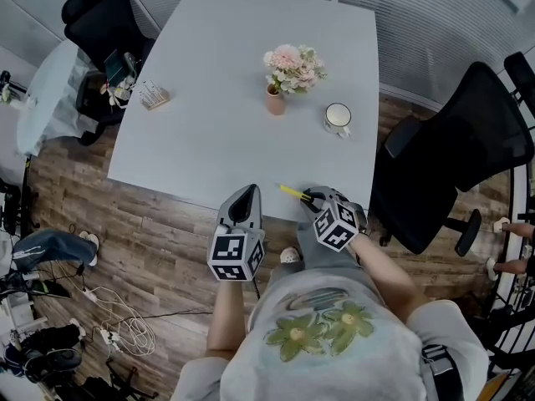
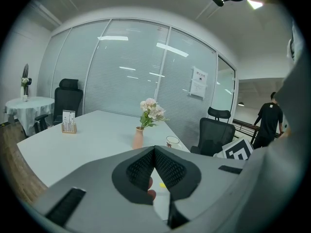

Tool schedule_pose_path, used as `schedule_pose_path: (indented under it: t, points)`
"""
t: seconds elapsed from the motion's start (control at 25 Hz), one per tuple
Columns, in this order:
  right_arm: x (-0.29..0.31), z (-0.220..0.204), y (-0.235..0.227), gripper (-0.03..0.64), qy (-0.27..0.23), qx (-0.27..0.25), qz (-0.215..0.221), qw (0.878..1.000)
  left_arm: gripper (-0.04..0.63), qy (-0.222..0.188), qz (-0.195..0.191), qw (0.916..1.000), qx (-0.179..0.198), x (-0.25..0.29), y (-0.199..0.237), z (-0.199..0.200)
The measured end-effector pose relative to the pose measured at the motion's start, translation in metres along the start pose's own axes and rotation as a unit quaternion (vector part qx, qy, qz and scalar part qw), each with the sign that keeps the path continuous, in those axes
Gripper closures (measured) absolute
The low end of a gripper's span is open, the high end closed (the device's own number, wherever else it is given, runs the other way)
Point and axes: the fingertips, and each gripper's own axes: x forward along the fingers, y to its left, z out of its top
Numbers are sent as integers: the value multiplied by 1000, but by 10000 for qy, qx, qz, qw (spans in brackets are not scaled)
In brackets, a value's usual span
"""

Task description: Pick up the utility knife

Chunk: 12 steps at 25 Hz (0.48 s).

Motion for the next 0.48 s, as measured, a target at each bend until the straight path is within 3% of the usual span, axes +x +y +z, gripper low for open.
schedule_pose_path:
  t: [0.48]
  points:
    - [-17,30,-8,545,-302,135,-129,9994,594,-68,-53,10000,25,-4,3,9]
